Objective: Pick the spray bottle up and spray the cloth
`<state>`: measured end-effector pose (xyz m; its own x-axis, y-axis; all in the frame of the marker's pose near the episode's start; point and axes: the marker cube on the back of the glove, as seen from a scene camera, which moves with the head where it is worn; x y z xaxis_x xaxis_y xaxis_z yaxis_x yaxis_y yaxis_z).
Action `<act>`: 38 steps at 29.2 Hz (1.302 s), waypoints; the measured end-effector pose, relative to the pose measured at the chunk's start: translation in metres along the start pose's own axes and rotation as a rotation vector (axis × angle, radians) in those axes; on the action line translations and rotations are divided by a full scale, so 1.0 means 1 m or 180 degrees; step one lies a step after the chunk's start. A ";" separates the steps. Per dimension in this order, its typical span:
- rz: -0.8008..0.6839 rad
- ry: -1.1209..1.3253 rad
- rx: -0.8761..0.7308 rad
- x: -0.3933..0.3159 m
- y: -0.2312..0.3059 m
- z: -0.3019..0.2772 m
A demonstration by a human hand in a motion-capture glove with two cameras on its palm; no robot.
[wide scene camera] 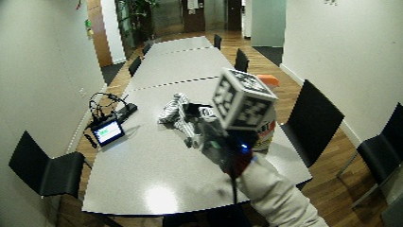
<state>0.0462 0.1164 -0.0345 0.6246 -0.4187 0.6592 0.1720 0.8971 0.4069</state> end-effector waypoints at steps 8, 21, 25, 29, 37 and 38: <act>0.0408 -0.0903 0.1484 0.064 0.022 -0.067; 0.0798 -0.0996 0.1197 0.166 -0.041 -0.053; 0.0731 -0.0946 0.1365 0.174 -0.031 -0.048; 0.0670 -0.0783 0.1605 0.171 -0.022 -0.046; 0.0433 -0.0840 0.1867 0.147 -0.035 -0.049; 0.0423 -0.0836 0.1876 0.147 -0.036 -0.049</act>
<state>0.1692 0.0300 0.0166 0.3922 -0.3971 0.8298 -0.3864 0.7475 0.5403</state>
